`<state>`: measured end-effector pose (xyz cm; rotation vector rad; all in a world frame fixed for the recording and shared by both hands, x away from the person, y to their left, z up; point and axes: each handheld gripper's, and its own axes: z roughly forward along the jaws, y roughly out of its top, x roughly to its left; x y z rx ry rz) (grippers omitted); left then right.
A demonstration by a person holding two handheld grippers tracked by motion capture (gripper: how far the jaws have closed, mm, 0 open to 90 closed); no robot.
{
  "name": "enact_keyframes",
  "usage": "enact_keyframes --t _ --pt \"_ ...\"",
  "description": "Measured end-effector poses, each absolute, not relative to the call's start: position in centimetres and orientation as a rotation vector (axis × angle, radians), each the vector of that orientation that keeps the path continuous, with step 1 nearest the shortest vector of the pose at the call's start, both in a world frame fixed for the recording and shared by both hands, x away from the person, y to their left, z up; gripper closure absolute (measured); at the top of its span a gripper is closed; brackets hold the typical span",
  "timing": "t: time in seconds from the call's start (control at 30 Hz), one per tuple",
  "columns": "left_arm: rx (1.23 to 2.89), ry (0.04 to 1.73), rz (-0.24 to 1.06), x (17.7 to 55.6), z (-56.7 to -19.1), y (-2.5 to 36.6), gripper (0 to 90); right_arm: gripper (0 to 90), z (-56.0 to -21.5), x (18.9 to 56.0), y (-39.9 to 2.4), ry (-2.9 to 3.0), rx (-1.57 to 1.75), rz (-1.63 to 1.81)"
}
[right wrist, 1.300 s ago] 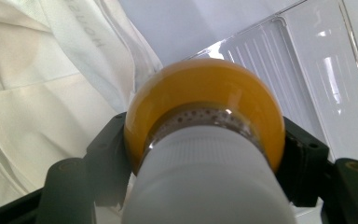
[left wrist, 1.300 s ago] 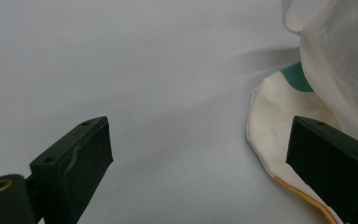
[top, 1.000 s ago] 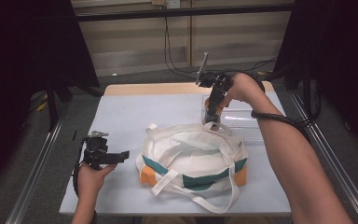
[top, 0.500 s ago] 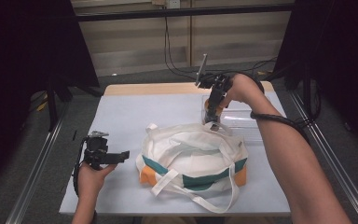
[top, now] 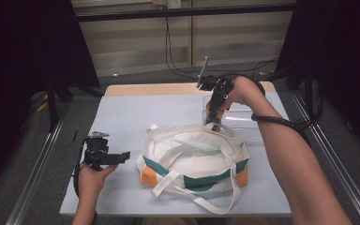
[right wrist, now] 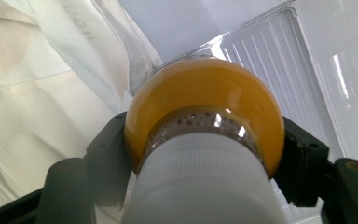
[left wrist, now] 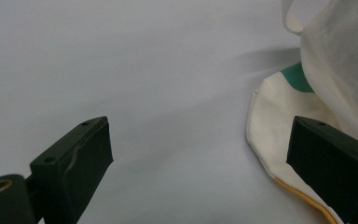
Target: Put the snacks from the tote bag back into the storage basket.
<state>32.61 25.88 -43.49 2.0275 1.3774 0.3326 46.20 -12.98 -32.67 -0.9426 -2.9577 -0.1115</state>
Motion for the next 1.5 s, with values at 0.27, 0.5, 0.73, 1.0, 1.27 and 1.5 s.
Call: enact_keyframes --t 0.27,0.5,0.73,1.0,1.27,1.5 --pt "2.029 1.378 0.326 32.6 -43.5 25.9 6.4 30.3 -33.0 46.1 -13.0 -2.957 -0.944 -0.11" --pt "2.032 1.376 0.329 32.6 -43.5 25.9 6.5 30.4 -33.3 46.1 -12.8 -2.959 -0.94 -0.113" --pt "2.03 1.38 0.327 32.7 -43.6 25.9 6.4 30.4 -33.6 46.1 -13.0 -2.964 -0.918 -0.103" --pt "2.029 1.378 0.333 32.7 -43.6 25.9 6.5 30.3 -34.0 46.1 -12.7 -2.967 -0.917 -0.095" --pt "2.037 1.372 0.33 32.6 -43.5 25.9 6.5 30.3 -34.5 46.1 -12.6 -2.962 -0.921 -0.083" --pt "2.038 1.372 0.329 32.7 -43.6 25.9 6.5 30.2 -34.8 46.2 -12.4 -2.969 -0.901 -0.077"
